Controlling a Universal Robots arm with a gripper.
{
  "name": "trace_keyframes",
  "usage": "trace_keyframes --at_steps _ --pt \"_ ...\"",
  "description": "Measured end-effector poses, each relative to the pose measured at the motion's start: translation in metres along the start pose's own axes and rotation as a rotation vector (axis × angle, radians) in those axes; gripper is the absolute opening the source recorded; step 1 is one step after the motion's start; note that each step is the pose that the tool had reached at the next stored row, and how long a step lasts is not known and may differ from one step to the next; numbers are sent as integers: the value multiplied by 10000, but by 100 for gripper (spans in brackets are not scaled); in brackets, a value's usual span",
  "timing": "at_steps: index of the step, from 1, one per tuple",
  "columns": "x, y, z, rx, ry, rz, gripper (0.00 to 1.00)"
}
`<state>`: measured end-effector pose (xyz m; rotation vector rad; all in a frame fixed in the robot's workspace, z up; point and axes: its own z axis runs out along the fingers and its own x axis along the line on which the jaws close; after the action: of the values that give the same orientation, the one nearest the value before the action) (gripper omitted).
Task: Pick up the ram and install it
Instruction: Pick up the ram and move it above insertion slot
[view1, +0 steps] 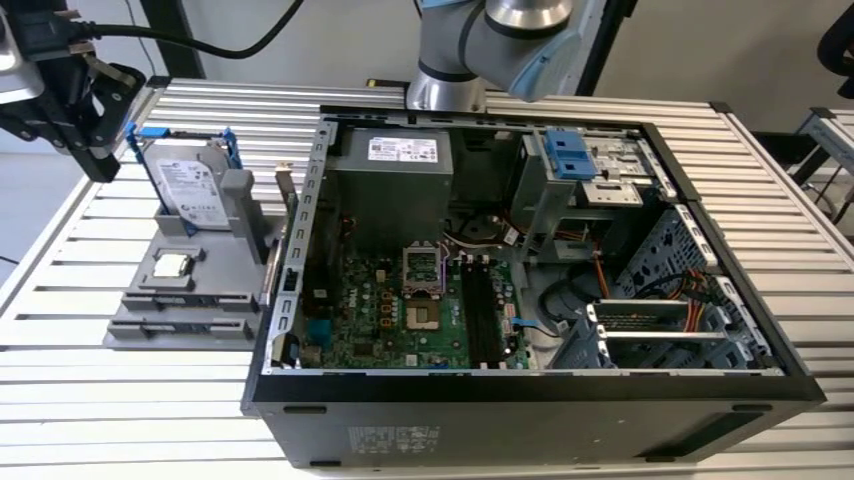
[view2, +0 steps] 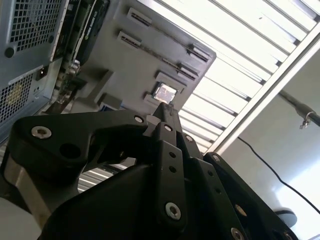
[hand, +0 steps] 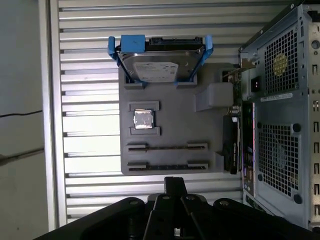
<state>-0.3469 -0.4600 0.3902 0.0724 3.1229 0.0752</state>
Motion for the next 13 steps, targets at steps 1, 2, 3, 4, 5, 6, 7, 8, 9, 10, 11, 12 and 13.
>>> trace_keyframes --at_steps 1,2,3,4,5,6,7,8,9,10,11,12,13 --pt "0 0 0 -1 2 -59 0" --pt "0 0 0 -3 6 -143 0" --pt "0 0 1 -5 10 -228 0" --pt "0 0 1 -6 14 -320 0" --pt "0 0 0 -7 20 -419 0" --pt "0 0 0 -8 25 -520 0" --pt "0 0 0 -10 30 -624 0" --pt "0 0 0 -12 35 -727 0" --pt "0 0 0 -14 40 -832 0" --pt "0 0 0 -15 45 -943 0" --pt "0 0 0 -17 51 -1056 0" --pt "0 0 -1 -19 57 -1169 0" --pt "0 0 0 -21 62 -1296 0"
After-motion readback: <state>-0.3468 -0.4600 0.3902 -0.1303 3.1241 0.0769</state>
